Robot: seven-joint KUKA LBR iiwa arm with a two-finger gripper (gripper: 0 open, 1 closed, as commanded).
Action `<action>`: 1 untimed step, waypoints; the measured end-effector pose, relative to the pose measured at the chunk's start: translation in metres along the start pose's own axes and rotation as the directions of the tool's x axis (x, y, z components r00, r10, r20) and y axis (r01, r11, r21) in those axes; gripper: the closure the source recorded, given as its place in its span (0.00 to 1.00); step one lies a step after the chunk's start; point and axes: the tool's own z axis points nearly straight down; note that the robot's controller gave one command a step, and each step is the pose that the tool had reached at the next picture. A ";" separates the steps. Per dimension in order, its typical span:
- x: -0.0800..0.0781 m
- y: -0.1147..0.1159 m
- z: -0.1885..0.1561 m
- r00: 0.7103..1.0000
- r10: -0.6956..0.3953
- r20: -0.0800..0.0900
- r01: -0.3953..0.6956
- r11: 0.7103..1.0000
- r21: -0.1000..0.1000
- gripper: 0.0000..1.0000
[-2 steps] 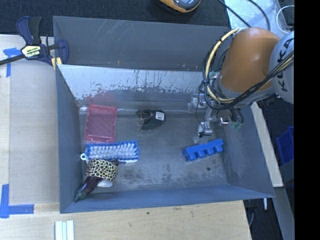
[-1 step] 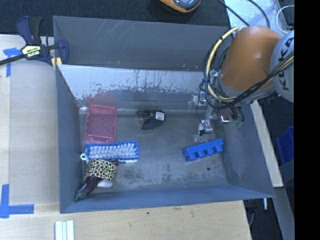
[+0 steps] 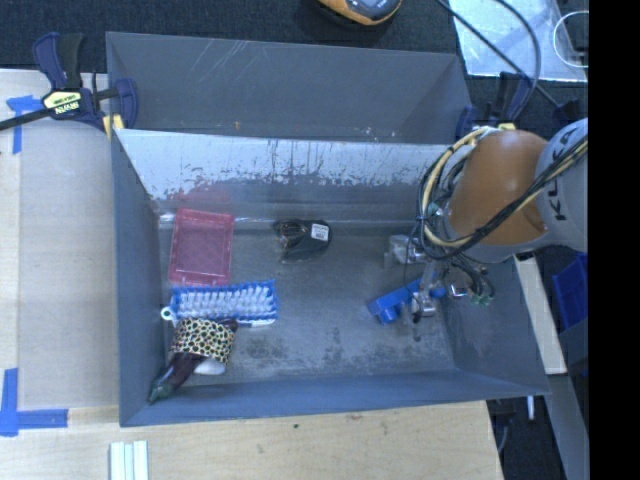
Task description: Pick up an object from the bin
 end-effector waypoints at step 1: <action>-0.005 0.005 -0.091 0.996 -0.089 0.022 0.089 0.996 0.005 0.00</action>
Offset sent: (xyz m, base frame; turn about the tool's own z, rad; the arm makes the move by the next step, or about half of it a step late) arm 0.0000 0.0000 0.0000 0.0000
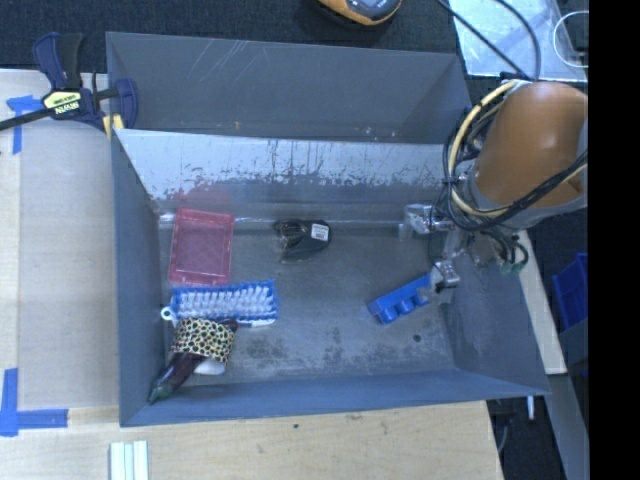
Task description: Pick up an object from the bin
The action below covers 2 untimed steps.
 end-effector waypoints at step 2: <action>-0.006 -0.036 0.086 0.997 -0.081 0.008 0.081 0.997 0.004 0.00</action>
Offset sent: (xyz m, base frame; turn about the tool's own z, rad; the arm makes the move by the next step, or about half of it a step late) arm 0.0110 -0.0332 -0.0878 -0.0855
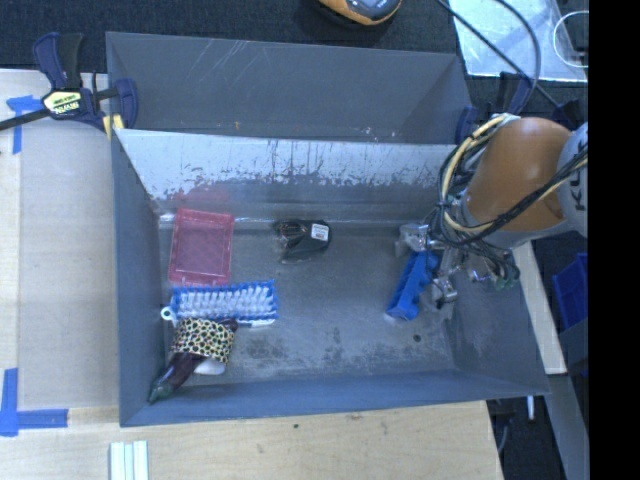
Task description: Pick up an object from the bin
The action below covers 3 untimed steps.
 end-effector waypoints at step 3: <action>0.011 0.032 0.000 0.985 0.170 -0.027 -0.170 0.985 -0.006 1.00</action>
Offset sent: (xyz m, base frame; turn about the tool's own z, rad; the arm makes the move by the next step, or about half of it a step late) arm 0.0000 0.0000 0.0000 0.0000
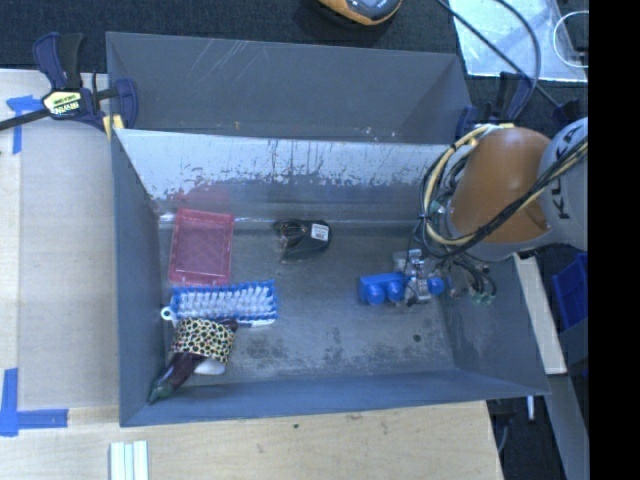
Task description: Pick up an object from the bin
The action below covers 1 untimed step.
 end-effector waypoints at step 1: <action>0.002 0.000 -0.012 1.000 0.000 -0.007 0.000 1.000 -0.001 1.00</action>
Offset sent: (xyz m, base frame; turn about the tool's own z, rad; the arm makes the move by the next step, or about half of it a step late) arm 0.0000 0.0001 0.0055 0.0000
